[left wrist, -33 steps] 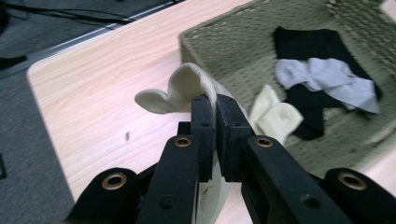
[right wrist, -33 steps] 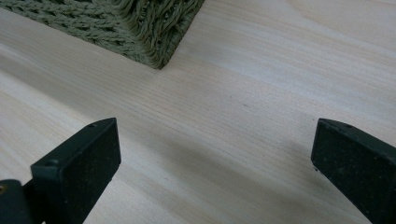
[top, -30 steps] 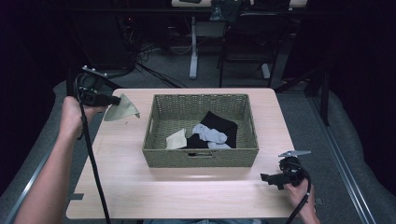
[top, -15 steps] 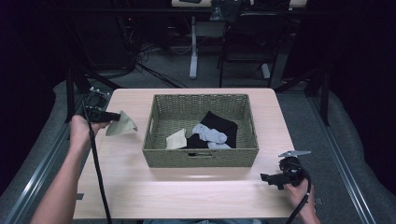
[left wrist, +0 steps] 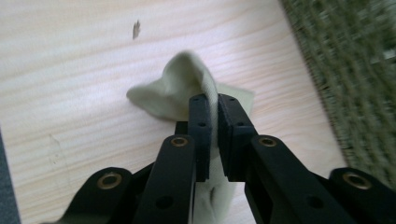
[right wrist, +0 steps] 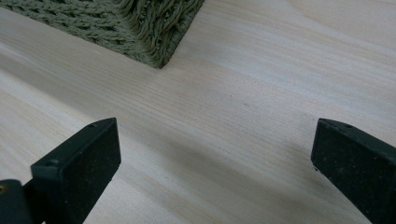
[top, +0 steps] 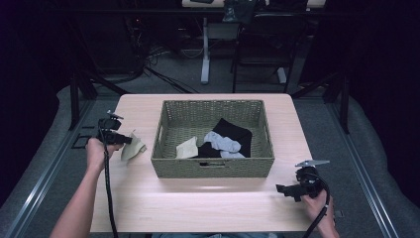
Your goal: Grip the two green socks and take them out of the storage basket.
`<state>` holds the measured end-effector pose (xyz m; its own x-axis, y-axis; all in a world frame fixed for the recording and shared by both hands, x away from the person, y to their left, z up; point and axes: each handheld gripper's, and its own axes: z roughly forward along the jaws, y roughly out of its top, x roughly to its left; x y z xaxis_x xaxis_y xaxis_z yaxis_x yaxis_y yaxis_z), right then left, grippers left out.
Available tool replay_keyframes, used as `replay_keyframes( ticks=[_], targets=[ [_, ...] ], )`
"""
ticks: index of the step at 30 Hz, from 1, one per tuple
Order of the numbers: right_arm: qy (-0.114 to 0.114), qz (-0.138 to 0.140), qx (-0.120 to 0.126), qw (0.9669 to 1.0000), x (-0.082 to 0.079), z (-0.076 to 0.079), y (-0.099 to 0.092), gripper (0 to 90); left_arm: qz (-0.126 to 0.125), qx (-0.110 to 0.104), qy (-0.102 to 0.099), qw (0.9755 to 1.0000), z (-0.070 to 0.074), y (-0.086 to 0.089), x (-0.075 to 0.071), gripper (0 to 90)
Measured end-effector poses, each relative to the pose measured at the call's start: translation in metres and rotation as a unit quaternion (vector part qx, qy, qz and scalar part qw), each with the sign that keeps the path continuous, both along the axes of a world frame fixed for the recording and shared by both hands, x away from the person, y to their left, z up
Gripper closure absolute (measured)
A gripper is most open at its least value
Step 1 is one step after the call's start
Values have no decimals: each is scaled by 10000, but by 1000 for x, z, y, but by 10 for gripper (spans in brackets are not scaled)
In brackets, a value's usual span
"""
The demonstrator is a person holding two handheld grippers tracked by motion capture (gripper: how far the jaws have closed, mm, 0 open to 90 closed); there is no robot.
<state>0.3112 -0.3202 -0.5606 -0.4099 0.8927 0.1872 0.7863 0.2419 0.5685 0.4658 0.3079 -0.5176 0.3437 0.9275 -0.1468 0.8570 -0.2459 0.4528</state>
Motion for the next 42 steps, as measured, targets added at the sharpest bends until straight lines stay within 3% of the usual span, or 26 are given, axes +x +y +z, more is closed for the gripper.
replay_keyframes(
  ticks=[4, 5, 6, 7, 11, 15, 24, 31, 36, 42],
  targets=[
    [0, -9, -16, 10000, 0, 0, 0, 8, 77, -89, 132, 9998, -12, 5, 1, 772],
    [0, -9, -17, 10000, 0, 0, 0, 8, 91, -141, 174, 9997, -13, 7, 1, 730],
    [-2, -6, -7, 10000, -1, 1, 0, 8, 119, -174, 196, 9996, -13, 8, 0, 581],
    [-2, -6, -7, 10000, -1, 1, 0, 8, 137, -190, 155, 9996, -12, 9, -1, 581],
    [-21, -30, 9, 10000, -1, 0, -1, 8, 162, -191, -65, 9997, 4, 10, -9, 312],
    [-12, -19, -2, 10000, -1, 1, -1, 8, 137, -212, -385, 9989, 30, 5, -16, 170],
    [-35, -44, 17, 10000, -1, 1, -1, 8, -154, -180, -971, 9950, 92, -24, -19, 110],
    [-33, -50, 29, 10000, -2, 2, -2, 8, -445, -172, -1205, 9916, 123, -55, -15, 68],
    [-42, -23, 43, 10000, -1, 1, -2, 8, -694, -128, -1310, 9889, 134, -82, -10, 54],
    [-46, -49, 80, 9999, -4, 1, -4, 8, -979, -106, -1324, 9863, 135, -117, -2, 52]
  ],
)
